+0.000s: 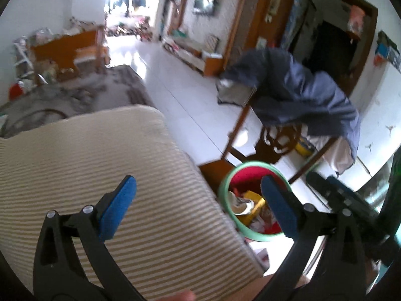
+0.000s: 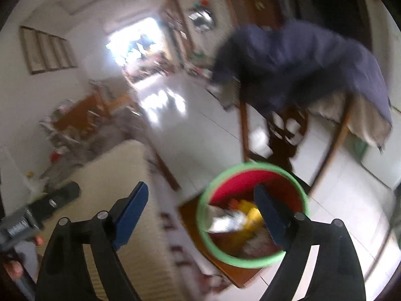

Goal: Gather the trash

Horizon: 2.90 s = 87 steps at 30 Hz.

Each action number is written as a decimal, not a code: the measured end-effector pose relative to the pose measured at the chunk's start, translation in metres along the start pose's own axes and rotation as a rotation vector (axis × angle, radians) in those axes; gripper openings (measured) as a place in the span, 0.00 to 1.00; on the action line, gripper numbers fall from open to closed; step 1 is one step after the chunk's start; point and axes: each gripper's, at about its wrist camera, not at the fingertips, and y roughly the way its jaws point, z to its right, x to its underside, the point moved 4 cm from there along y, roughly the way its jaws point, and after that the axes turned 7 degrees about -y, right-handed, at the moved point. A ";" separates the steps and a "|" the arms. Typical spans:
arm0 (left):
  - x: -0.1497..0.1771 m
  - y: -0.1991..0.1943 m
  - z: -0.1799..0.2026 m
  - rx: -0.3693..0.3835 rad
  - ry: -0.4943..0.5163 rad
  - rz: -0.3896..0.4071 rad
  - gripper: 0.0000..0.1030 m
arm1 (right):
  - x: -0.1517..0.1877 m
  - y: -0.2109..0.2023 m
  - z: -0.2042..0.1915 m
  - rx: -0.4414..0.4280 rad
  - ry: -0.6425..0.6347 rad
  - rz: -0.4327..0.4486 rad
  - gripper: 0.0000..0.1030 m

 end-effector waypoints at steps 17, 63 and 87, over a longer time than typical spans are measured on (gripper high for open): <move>0.010 -0.147 -0.114 -0.201 -0.111 0.386 0.95 | 0.043 0.020 -0.143 -0.061 -0.204 0.181 0.93; 0.019 -0.129 -0.124 -0.229 -0.109 0.279 0.95 | 0.055 0.033 -0.138 -0.051 -0.172 0.096 0.93; 0.023 -0.115 -0.135 -0.223 -0.141 0.235 0.95 | 0.059 0.046 -0.140 -0.063 -0.193 0.053 0.93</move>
